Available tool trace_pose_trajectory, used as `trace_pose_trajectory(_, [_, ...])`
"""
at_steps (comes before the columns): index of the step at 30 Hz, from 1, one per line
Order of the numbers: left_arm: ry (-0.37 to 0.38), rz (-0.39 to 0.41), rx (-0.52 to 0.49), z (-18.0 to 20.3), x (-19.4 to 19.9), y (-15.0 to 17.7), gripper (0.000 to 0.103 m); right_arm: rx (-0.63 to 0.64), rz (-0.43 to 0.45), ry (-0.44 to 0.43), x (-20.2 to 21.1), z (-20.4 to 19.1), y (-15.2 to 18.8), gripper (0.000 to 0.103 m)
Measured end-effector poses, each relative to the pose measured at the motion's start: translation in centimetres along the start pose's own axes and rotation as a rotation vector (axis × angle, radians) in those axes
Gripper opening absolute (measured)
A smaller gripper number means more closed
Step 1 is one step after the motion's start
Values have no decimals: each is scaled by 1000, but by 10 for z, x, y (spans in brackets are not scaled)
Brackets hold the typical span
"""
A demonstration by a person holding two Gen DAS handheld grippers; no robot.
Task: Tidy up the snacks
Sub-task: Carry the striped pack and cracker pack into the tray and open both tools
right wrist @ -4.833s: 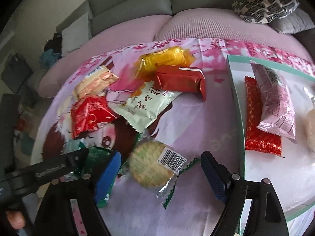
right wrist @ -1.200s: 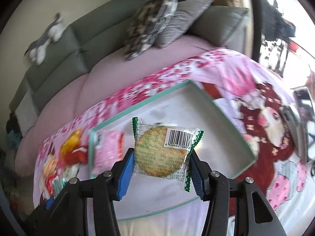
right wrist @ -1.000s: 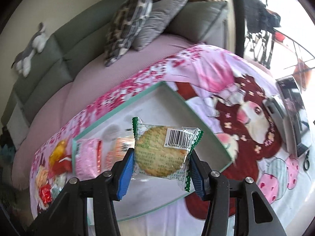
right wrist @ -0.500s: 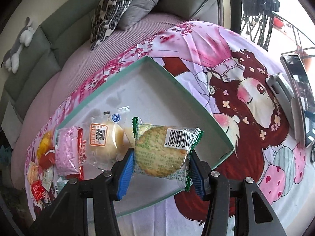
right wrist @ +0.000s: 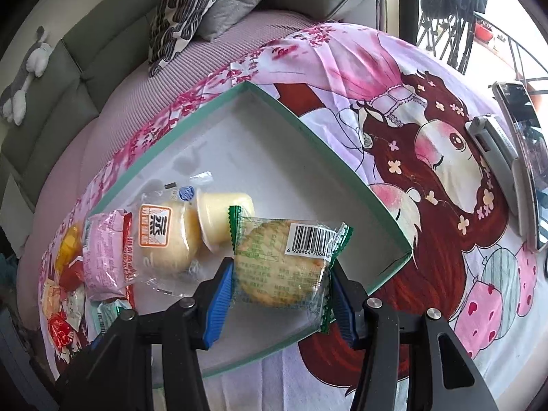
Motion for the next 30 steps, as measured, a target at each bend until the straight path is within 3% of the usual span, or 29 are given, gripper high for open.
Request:
trace_pose_trajectory(13, [-57, 26, -55, -2, -8, -7, 52, 17, -12, 6, -8, -4, 3, 56])
trace_pose_trajectory(20, [-49, 22, -65, -2, -9, -8, 53, 18, -10, 4, -11, -5, 4, 56])
trace_pose_trajectory(30, [7, 10, -69, 3, -7, -5, 64, 9, -10, -29, -12, -5, 4, 63])
Point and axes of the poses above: each gripper's, at about its wrist camera, not at the fingertips, and x roughly against the way its jaws point, z to its right, y to its underside, the point moved 4 cm from there along -x, roughly the way its jaws point, and after that the axes turned 10 degrees about -x, right-handed, at the moved point
